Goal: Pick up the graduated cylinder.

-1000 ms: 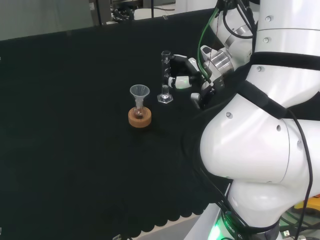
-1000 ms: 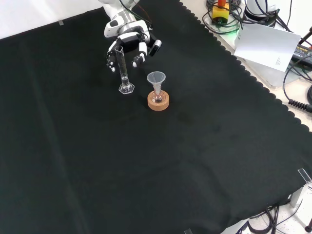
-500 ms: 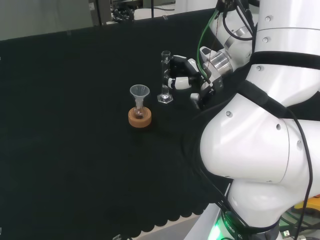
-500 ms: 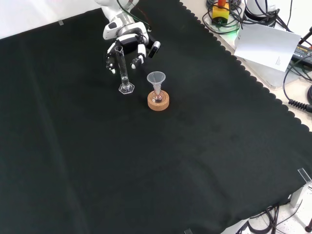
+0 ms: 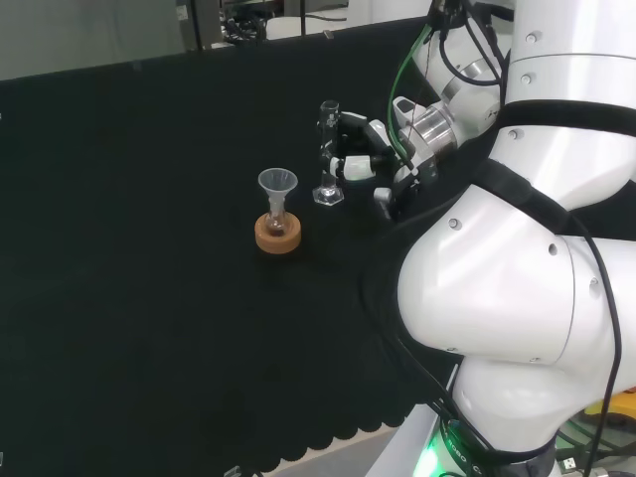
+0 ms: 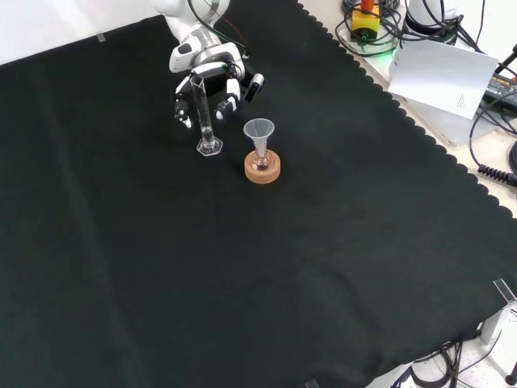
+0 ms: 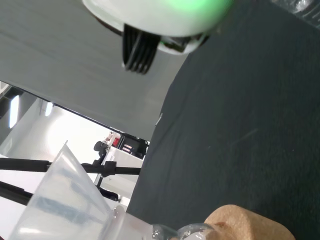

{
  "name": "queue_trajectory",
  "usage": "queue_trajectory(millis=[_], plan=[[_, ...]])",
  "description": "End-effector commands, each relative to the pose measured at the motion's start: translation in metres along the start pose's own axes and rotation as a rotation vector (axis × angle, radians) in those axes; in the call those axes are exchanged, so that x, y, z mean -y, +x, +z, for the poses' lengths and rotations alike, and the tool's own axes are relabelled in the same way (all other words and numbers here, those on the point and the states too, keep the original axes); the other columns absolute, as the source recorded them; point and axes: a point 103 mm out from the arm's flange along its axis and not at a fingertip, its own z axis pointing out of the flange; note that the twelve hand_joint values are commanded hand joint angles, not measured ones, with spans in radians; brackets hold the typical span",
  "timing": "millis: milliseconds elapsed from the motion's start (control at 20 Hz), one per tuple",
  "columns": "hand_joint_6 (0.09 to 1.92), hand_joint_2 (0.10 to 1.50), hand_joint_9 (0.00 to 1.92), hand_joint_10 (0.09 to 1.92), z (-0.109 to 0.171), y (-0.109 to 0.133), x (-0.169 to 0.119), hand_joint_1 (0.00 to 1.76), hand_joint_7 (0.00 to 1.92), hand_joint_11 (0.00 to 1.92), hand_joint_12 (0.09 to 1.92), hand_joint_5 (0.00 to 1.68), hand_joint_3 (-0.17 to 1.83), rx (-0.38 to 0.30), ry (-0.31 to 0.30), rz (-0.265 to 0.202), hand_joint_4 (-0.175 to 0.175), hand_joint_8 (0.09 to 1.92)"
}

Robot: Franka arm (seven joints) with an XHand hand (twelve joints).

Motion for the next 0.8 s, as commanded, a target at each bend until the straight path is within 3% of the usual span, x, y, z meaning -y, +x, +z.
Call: queue_trajectory(millis=[50,800], plan=[[0.72,0.57,0.87,0.45,0.0024,-0.0025,-0.0006,1.15,0.61,0.61,1.2,0.56,0.8,-0.011,-0.005,-0.003,-0.039,0.64],[0.74,0.63,0.94,0.4,0.0015,-0.0013,-0.0035,1.12,0.68,0.71,1.13,0.68,0.74,-0.003,-0.018,-0.007,-0.017,0.62]])
